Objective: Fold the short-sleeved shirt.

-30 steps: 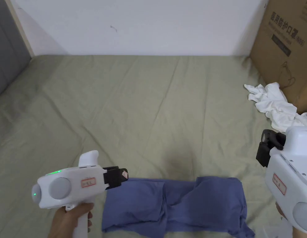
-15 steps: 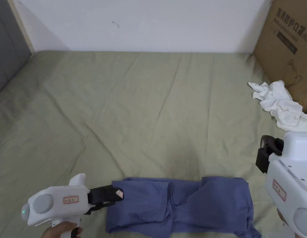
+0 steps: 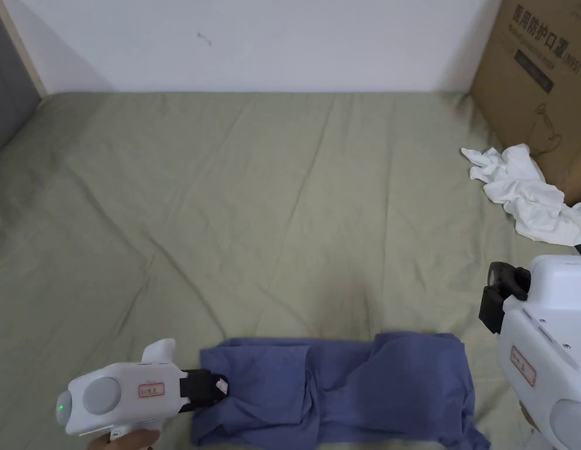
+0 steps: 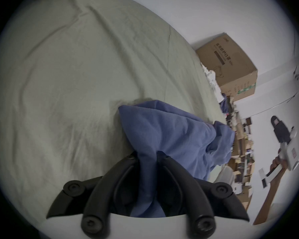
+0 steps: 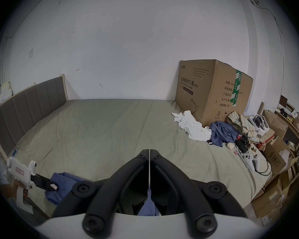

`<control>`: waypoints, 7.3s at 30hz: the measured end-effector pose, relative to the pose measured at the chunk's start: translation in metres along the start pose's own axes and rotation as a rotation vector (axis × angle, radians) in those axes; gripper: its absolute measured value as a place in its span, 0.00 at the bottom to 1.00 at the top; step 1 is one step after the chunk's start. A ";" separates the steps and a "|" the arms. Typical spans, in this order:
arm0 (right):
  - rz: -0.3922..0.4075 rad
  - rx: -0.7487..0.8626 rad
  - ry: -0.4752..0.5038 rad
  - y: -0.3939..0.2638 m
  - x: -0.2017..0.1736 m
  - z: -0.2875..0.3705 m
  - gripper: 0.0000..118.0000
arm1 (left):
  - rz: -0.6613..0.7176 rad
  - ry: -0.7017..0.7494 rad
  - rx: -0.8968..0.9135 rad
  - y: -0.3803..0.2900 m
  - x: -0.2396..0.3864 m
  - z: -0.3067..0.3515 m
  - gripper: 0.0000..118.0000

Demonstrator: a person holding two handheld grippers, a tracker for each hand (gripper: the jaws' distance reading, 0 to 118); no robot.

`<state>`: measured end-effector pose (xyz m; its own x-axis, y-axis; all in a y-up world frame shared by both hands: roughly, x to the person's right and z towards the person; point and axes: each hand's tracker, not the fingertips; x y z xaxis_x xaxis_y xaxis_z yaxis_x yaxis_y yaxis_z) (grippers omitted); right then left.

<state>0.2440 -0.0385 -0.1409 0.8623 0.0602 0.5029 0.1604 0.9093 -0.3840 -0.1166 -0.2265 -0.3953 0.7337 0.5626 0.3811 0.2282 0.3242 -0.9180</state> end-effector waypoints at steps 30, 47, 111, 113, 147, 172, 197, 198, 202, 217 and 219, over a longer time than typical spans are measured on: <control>-0.029 0.060 0.055 0.008 0.000 0.007 0.03 | -0.111 0.192 0.102 0.021 0.054 0.137 0.14; -0.053 0.060 -0.014 -0.002 0.050 0.020 0.03 | -0.352 0.115 -0.120 0.015 0.225 -0.039 0.14; -0.067 -0.009 -0.068 -0.018 0.082 0.009 0.03 | -0.628 0.264 0.154 -0.074 0.232 -0.129 0.05; -0.066 -0.003 -0.064 -0.014 0.079 0.011 0.03 | -0.587 0.236 0.192 -0.068 0.232 -0.116 0.05; -0.024 0.203 0.096 0.017 -0.029 0.042 0.03 | -0.470 0.359 0.925 -0.005 0.170 0.163 0.05; 0.063 -0.332 0.209 -0.181 -0.119 -0.117 0.03 | -0.355 0.360 0.761 -0.012 0.126 0.125 0.05; 0.034 -0.322 0.227 -0.181 -0.113 -0.111 0.03 | -0.061 -0.035 -0.088 0.014 0.077 -0.043 0.56; 0.035 -0.323 0.230 -0.181 -0.113 -0.111 0.03 | -0.065 -0.058 -0.086 0.012 0.077 -0.044 0.40; 0.048 -0.329 0.256 -0.170 -0.109 -0.107 0.03 | -0.063 -0.051 -0.093 0.008 0.079 -0.050 0.19; 0.077 -0.140 0.289 -0.087 -0.124 -0.076 0.03 | -0.076 0.158 0.073 0.086 -0.042 0.098 0.17; 0.076 -0.131 0.299 -0.083 -0.132 -0.077 0.03 | -0.073 0.234 0.095 0.101 -0.070 0.126 0.17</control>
<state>0.1540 -0.1534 -0.2354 0.9738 -0.0153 0.2270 0.1339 0.8452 -0.5174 -0.2260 -0.1377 -0.5006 0.8478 0.3475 0.4005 0.2332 0.4339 -0.8702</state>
